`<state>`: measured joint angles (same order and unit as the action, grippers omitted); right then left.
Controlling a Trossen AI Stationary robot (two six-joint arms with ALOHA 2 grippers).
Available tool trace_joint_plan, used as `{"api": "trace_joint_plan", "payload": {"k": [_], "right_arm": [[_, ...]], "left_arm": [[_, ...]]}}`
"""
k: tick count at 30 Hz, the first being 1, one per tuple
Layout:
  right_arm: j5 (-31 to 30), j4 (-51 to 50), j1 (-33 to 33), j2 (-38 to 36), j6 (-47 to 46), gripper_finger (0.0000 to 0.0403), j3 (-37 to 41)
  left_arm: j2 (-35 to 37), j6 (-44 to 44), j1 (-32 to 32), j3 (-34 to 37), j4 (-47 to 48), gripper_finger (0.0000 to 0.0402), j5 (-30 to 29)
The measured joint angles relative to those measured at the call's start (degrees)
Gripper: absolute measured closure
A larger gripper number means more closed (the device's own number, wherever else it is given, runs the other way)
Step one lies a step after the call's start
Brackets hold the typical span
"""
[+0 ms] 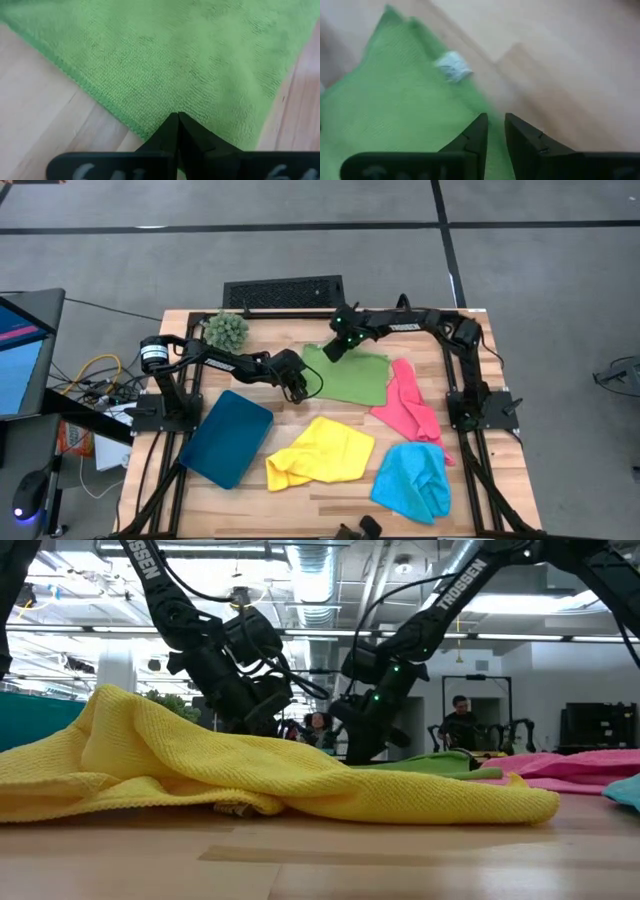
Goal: Fold microfiber towels
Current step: Fold the green microfiber towel
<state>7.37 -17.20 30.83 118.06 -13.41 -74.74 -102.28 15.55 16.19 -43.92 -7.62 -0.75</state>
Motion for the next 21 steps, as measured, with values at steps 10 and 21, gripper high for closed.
{"api": "trace_joint_plan", "payload": {"k": [10,21], "right_arm": [[0.11,-3.46,3.41,-7.47,1.09,0.0324,-0.98],[0.23,-17.32,3.48,-28.18,7.43,0.0324,7.36]], "left_arm": [[-0.01,1.98,0.01,-0.06,-0.02,0.0401,-0.07],[2.86,6.09,0.98,-2.91,1.51,0.0347,0.51]]}}
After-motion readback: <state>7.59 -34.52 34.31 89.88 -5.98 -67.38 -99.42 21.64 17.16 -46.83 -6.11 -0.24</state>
